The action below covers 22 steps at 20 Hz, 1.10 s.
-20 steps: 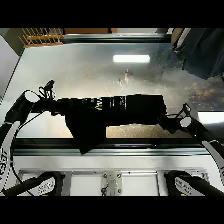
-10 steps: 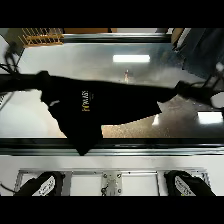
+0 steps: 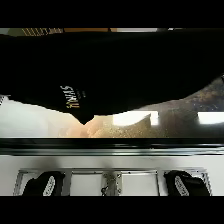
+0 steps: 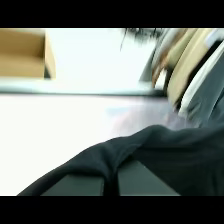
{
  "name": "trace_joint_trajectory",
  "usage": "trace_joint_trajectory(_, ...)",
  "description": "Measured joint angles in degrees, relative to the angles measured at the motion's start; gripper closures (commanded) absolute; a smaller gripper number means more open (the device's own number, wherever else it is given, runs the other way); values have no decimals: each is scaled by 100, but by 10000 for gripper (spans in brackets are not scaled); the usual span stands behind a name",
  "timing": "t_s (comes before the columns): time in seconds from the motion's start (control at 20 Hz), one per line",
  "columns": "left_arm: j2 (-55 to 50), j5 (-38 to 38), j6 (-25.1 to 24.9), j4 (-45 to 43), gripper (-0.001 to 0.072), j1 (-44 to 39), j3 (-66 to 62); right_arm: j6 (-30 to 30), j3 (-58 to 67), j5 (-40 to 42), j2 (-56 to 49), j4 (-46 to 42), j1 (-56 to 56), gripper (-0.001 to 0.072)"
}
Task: Fold the clothes and pants, and hang the long-sleeved shirts on hangers.
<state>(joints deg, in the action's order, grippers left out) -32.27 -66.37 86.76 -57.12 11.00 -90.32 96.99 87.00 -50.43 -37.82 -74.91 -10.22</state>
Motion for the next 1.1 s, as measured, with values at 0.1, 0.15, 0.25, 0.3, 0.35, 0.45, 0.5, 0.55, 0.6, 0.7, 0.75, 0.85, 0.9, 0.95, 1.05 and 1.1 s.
trace_joint_trajectory(0.1, 334, 70, 184, 7, 699, 0, -35, -15, 79, -17, 229, -7, -2, 700)
trace_joint_trajectory(0.15, 446, 94, 269, 7, 699, 0, -44, -15, 101, -46, 317, -13, -2, 700)
trace_joint_trajectory(0.25, 538, 114, 415, 20, 699, 0, -59, -15, 127, -133, 409, -11, -2, 700)
trace_joint_trajectory(0.3, 507, 90, 483, 20, 699, 0, -52, -15, 133, -190, 417, -11, -2, 700)
trace_joint_trajectory(0.35, 431, 35, 542, 20, 699, 0, -17, -15, 142, -269, 396, -11, -2, 700)
trace_joint_trajectory(0.45, 140, -103, 649, 20, 699, -2, 160, -17, 149, -514, 216, 4, -2, 700)
trace_joint_trajectory(0.5, -70, -170, 688, 20, 699, 0, 306, -17, 149, -680, 63, 2, -2, 700)
trace_joint_trajectory(0.55, -330, -234, 691, 20, 699, -2, 494, -17, 149, -881, -164, 7, -2, 700)
trace_joint_trajectory(0.6, -614, -256, 693, 20, 699, -2, 684, -24, 146, -1082, -426, 9, 0, 700)
trace_joint_trajectory(0.7, -1309, -238, 662, 20, 699, -7, 1060, -107, 146, -1486, -1141, 26, 33, 700)
trace_joint_trajectory(0.75, -1716, -177, 599, 20, 699, -28, 1202, -136, 144, -1620, -1521, 26, 70, 700)
trace_joint_trajectory(0.85, -2610, -13, 402, 22, 699, -120, 1303, -267, 146, -1711, -2367, 4, 175, 700)
trace_joint_trajectory(0.9, -3073, 48, 273, 17, 699, -177, 1252, -328, 149, -1672, -2776, -13, 234, 700)
trace_joint_trajectory(0.95, -3560, 107, 144, 15, 699, -236, 1130, -400, 149, -1578, -3215, -33, 299, 700)
trace_joint_trajectory(1.05, -4533, 157, -44, 13, 699, -337, 741, -470, 153, -1375, -3945, -50, 417, 700)
trace_joint_trajectory(1.1, -5001, 179, -96, 11, 699, -372, 501, -498, 153, -1246, -4247, -39, 470, 700)
